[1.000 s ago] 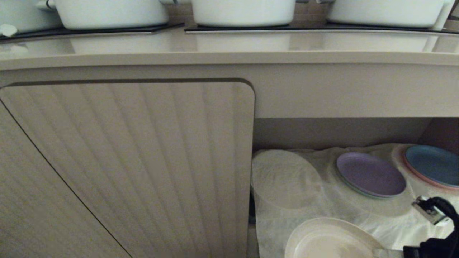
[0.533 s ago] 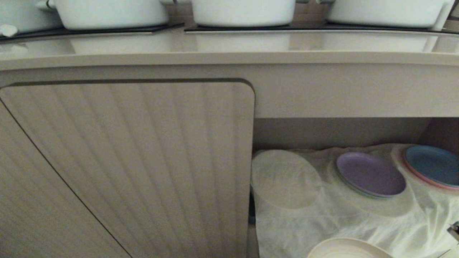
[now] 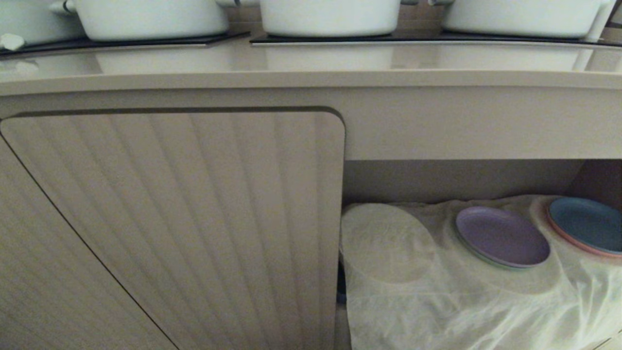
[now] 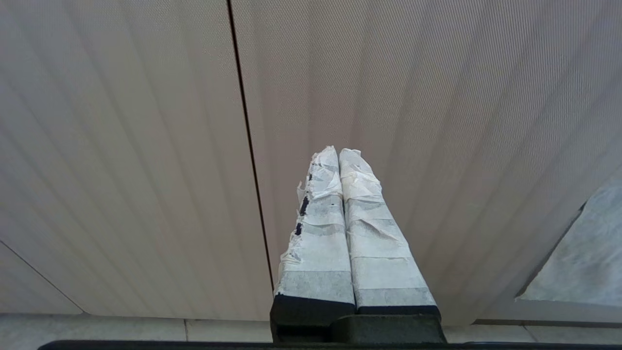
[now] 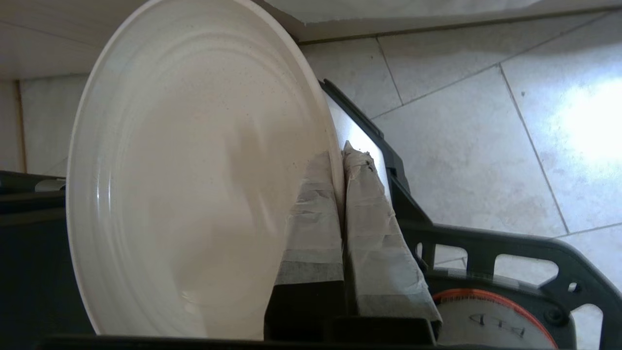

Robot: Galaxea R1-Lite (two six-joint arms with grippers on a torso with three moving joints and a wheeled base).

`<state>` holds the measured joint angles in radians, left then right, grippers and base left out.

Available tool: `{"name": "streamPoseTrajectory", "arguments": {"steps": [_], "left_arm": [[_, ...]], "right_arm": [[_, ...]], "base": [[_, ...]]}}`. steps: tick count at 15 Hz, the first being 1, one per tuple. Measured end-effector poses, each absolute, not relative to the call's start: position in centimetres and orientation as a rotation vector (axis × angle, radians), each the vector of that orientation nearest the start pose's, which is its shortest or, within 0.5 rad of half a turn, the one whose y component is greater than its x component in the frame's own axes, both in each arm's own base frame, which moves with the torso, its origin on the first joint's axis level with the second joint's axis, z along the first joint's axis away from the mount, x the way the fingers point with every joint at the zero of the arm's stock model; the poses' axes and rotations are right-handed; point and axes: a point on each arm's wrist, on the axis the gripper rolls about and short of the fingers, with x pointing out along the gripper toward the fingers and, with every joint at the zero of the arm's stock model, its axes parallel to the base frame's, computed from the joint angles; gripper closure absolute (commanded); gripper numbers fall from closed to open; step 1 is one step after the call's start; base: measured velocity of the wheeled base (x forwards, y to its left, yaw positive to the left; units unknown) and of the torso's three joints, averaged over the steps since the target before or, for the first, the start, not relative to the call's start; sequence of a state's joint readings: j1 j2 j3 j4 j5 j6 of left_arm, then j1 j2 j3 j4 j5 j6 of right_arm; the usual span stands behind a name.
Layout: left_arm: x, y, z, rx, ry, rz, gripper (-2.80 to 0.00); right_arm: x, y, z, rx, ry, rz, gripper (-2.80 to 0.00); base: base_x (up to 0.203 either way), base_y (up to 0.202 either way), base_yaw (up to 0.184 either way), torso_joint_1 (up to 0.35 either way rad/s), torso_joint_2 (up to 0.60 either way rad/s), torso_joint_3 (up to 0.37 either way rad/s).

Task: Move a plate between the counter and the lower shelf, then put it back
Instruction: Put the plate

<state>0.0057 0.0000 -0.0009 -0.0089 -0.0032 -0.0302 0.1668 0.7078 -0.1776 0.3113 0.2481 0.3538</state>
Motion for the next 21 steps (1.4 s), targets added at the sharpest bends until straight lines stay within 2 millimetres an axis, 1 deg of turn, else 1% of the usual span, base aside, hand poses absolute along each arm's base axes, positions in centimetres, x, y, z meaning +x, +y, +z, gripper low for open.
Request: {"name": "streamPoseTrajectory", "arguments": {"steps": [6, 12, 21], "left_arm": [[-2.29, -0.02, 7.66, -0.03, -0.01, 0.002, 0.0], [-2.29, -0.02, 7.66, -0.03, -0.01, 0.002, 0.0], [-2.29, -0.02, 7.67, -0.03, -0.01, 0.003, 0.0]], "right_arm": [[2.28, 0.94, 9.64, 0.38, 0.867, 0.238, 0.0], [3.15, 1.09, 10.05, 0.403, 0.845, 0.235, 0.0], [3.15, 1.09, 10.11, 0.403, 0.848, 0.234, 0.0]], "base": [[0.0, 0.0, 0.0, 0.0, 0.0, 0.0], [0.0, 0.0, 0.0, 0.0, 0.0, 0.0], [0.0, 0.0, 0.0, 0.0, 0.0, 0.0]]}}
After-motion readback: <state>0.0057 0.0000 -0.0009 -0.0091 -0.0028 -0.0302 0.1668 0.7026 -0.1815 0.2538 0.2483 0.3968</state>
